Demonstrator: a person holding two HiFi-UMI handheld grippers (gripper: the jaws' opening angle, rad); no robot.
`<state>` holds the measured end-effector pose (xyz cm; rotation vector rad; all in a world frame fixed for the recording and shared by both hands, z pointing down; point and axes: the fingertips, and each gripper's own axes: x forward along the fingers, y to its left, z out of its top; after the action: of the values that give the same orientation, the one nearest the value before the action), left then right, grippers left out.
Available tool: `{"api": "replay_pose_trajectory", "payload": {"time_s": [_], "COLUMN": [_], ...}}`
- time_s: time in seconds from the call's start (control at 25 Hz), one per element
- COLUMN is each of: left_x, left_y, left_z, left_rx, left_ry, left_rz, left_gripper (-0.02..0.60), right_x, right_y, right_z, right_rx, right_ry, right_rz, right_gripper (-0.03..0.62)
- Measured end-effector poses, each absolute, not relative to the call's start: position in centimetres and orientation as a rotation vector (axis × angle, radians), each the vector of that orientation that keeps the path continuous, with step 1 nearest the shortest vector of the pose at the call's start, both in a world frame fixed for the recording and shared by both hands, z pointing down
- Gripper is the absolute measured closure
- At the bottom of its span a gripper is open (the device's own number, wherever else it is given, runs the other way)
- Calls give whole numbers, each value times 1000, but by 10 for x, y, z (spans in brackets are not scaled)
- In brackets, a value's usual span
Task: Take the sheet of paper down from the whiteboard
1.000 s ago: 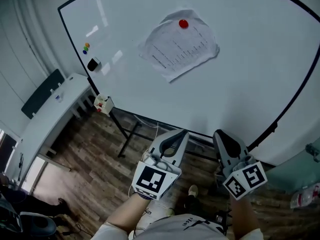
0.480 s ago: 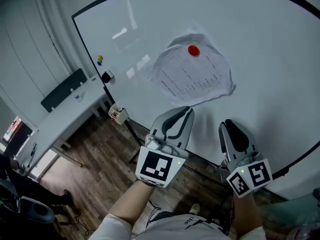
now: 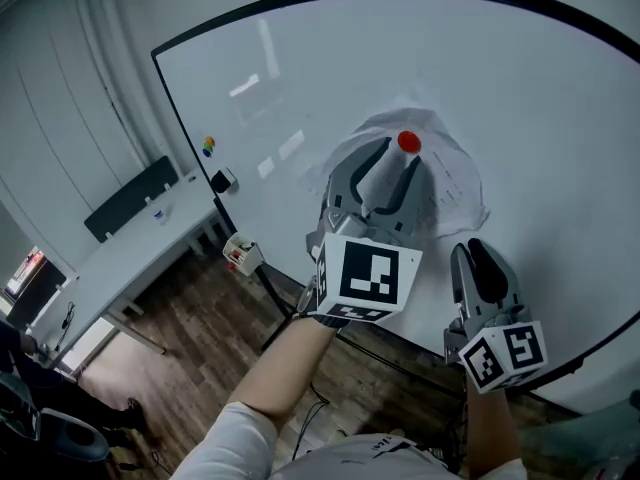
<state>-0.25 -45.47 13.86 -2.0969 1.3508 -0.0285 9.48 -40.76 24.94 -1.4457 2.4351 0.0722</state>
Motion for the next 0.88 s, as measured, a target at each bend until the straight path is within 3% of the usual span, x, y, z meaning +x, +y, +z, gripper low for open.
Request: {"api": "replay_pose_trajectory", "payload": {"time_s": [0.88], "left_x": [8], "left_y": [-472], "left_z": [131], "left_rx": [-2198], "left_ry": [1245], "left_rz": [109], "left_gripper": [434], "right_x": [97], "right_y": [-430], "right_z": [239], "right_rx": [-1480], "right_ry": [2355], "right_rz": [40], "right_gripper": [507]}}
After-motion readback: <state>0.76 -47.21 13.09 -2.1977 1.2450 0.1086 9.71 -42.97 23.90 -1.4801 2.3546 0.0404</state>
